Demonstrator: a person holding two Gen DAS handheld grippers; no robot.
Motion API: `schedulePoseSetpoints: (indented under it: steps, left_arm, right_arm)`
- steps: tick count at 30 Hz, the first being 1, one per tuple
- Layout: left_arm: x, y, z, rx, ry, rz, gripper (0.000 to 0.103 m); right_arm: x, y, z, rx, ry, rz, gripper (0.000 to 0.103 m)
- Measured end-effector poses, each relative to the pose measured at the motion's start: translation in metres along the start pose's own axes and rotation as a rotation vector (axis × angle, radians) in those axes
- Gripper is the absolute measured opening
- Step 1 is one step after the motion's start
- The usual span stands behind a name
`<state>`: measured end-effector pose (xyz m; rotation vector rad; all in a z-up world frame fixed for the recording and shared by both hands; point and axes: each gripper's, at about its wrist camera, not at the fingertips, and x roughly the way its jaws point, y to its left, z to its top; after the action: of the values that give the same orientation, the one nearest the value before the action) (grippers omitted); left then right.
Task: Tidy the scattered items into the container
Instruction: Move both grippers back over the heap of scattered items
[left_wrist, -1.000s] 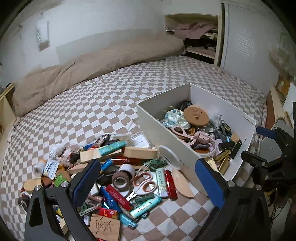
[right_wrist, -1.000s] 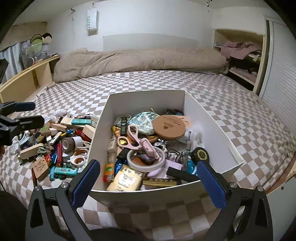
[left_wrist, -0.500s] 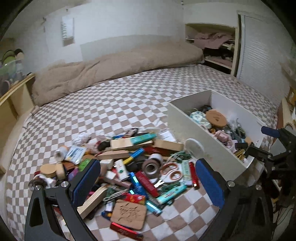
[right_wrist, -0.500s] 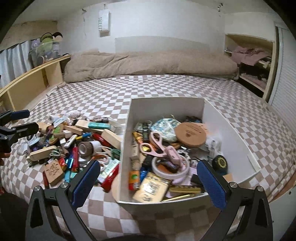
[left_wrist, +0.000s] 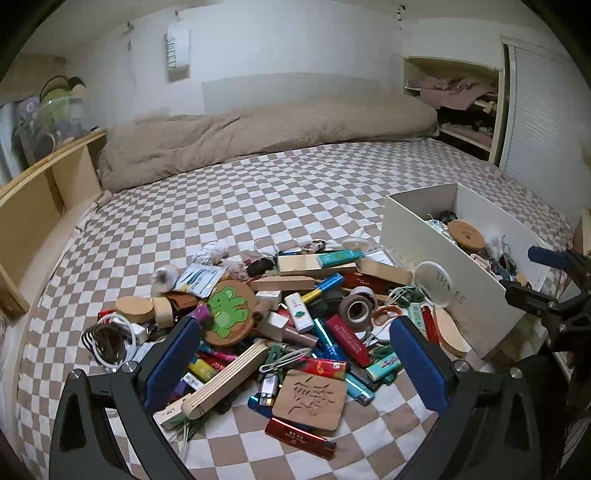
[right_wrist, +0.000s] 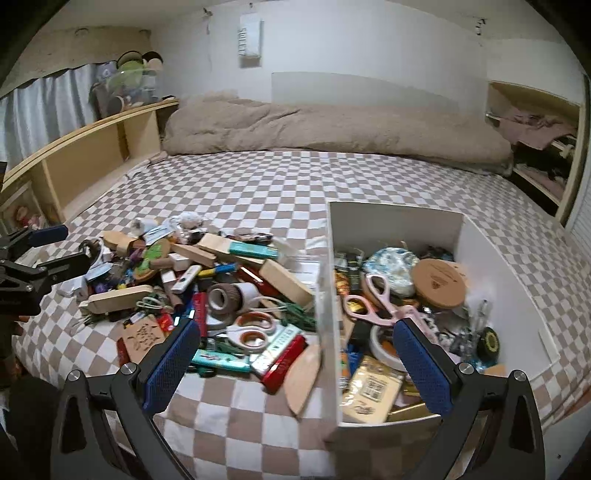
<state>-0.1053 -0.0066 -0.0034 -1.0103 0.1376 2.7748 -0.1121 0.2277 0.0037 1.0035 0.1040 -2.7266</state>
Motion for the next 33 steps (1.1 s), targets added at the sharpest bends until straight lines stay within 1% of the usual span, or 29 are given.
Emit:
schedulePoseSetpoints:
  steps: [9,13,18,24,26,30,33]
  left_arm:
    - [-0.004,0.022,-0.015,-0.066,-0.010,0.016,0.103]
    - [-0.003,0.030,-0.022,-0.118,0.001,-0.002,0.103]
    - [0.006,0.029,-0.033,-0.086,0.037,-0.002,0.103]
    - [0.016,0.023,-0.043,-0.025,0.071,-0.071,0.103]
    - [0.021,0.023,-0.047,-0.026,0.085,-0.082,0.103]
    - [0.032,0.024,-0.058,-0.042,0.124,-0.074,0.103]
    - [0.042,0.021,-0.068,-0.038,0.172,-0.073,0.103]
  right_arm:
    - [0.013,0.025,-0.003,-0.034,0.030,0.035,0.103]
    - [0.018,0.033,-0.003,-0.042,0.039,0.046,0.103]
    - [0.022,0.044,-0.006,-0.058,0.032,0.075,0.103]
    - [0.032,0.057,-0.011,-0.081,0.055,0.109,0.103]
    - [0.037,0.059,-0.015,-0.079,0.068,0.114,0.103]
    - [0.051,0.062,-0.025,-0.064,0.099,0.124,0.103]
    - [0.059,0.064,-0.031,-0.064,0.110,0.112,0.103]
